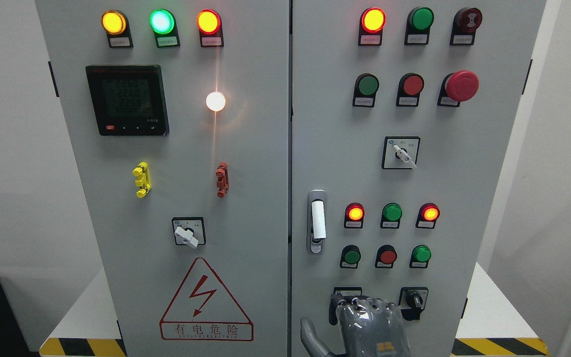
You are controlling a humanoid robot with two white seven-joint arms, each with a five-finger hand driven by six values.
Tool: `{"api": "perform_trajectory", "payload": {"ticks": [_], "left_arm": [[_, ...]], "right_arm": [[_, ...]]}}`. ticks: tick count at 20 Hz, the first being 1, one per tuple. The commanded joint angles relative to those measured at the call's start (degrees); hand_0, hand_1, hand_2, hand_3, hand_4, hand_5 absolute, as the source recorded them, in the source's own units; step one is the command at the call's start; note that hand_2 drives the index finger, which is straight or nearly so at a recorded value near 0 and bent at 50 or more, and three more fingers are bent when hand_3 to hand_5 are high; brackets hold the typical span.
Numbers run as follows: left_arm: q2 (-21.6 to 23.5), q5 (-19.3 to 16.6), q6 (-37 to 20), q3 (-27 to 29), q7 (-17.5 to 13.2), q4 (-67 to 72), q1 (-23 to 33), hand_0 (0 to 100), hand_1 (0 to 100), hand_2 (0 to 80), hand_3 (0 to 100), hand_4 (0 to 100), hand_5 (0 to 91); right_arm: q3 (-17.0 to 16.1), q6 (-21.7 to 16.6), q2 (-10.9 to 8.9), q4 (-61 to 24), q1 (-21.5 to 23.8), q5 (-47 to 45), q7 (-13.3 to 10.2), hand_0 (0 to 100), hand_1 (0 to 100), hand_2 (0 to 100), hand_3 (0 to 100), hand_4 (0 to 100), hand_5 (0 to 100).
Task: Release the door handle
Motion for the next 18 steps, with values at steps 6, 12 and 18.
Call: {"api": "perform_trajectory", "payload": {"ticks": [6, 12, 18], "left_arm": [[0.0, -0.07, -0.01, 0.0, 0.01, 0.0, 0.97, 12, 56, 0.0, 0, 0, 0.0], [0.0, 0.02, -0.01, 0.0, 0.01, 0.0, 0.97, 12, 56, 0.0, 0, 0, 0.0], [0.0, -0.07, -0.01, 0.0, 0.01, -0.01, 0.97, 12, 56, 0.0, 0, 0, 0.0]], "right_arm": [[-1.09, 0.52, 0.36, 2.15, -7.55, 0.16, 2.14, 32, 30, 93, 100, 100, 100], [-1.09, 0.52, 0.27, 3.47, -9.22, 0.16, 2.14, 31, 30, 93, 100, 100, 100], [-0.91, 1.39, 0.36, 4.44, -11.59, 0.34, 2.14, 31, 29, 93, 100, 100, 99]]}}
